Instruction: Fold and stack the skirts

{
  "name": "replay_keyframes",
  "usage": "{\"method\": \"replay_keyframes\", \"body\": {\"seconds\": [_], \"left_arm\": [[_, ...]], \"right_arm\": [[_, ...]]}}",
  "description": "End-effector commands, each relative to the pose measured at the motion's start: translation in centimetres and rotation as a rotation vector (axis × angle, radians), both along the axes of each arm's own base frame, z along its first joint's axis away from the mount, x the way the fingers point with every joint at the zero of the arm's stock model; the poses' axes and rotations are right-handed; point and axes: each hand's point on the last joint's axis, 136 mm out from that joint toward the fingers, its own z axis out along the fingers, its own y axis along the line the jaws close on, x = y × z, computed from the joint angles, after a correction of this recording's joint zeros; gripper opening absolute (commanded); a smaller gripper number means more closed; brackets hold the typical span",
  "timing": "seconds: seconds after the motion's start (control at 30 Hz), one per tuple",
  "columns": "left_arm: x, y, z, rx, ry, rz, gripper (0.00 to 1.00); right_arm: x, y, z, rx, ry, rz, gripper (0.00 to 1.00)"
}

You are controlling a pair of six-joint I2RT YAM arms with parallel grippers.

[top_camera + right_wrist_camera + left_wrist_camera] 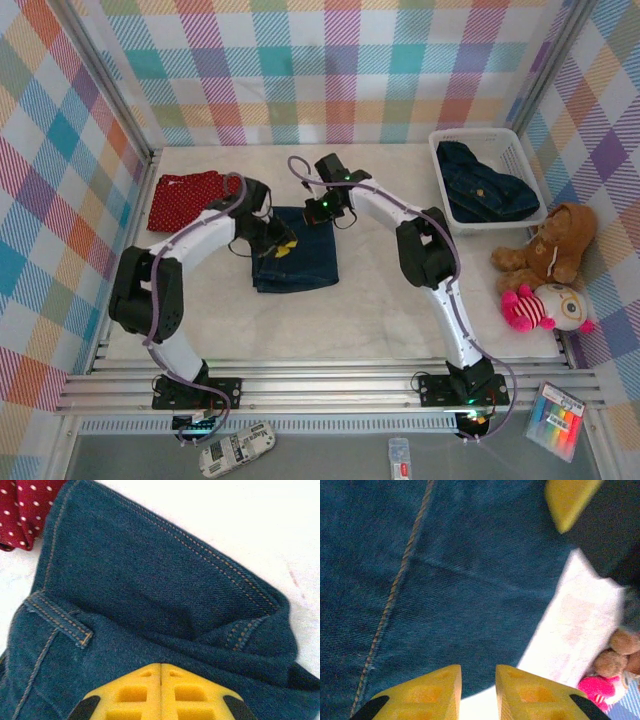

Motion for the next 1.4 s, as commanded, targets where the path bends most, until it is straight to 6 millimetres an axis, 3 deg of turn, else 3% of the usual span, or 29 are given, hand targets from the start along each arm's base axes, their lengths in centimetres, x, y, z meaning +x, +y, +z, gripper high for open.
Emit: {"method": "replay_keyframes", "body": {"seconds": [0.0,0.13,0.23,0.4,0.47,0.53,0.6,0.73,0.83,0.97,1.13,1.3,1.37], "left_arm": [[-1.6,1.8,-3.7,0.055,0.118,0.043,0.25],[-3.4,4.5,-6.4,0.219,0.172,-0.011,0.25],[-3.6,5.0,-6.6,0.352,0.168,-0.109,0.25],[-1.6,1.0,-5.3,0.347,0.078,-0.283,0.25],[0.0,-0.1,-4.4,0.341,0.046,-0.322,0.25],[1.7,-1.2,-3.1,0.325,0.005,-0.367,0.25],[2.9,-1.8,-2.0,0.333,-0.031,-0.411,0.25],[3.9,-1.8,-0.3,0.349,-0.081,-0.446,0.3],[3.6,-2.5,1.5,0.265,-0.111,-0.421,0.33],[2.6,-3.9,3.0,0.134,-0.134,-0.362,0.37],[1.8,-3.8,2.6,0.095,-0.117,-0.274,0.4],[1.4,-3.2,0.4,0.092,-0.052,-0.21,0.41],[1.3,-3.2,-0.3,0.095,-0.029,-0.199,0.41]], "right_arm": [[-0.5,-3.0,-2.1,-0.11,0.114,-0.132,0.0],[-2.2,-6.7,-4.3,-0.173,0.238,-0.251,0.0],[-5.5,-8.5,-4.8,-0.162,0.309,-0.28,0.0],[-12.9,-9.5,-3.4,0.017,0.457,-0.422,0.0],[-15.4,-8.8,-1.7,0.161,0.491,-0.498,0.02],[-16.4,-7.4,0.7,0.31,0.447,-0.497,0.11],[-16.3,-8.2,2.3,0.318,0.378,-0.525,0.2],[-13.6,-11.8,4.0,0.215,0.149,-0.579,0.35],[-11.7,-11.8,4.6,0.189,0.036,-0.483,0.41],[-9.6,-10.9,3.5,0.094,-0.006,-0.356,0.44],[-7.8,-9.7,1.9,0.042,-0.005,-0.285,0.45],[-7.4,-8.8,0.2,0.032,0.029,-0.243,0.44],[-7.6,-8.0,0.5,0.068,0.039,-0.2,0.41]]}}
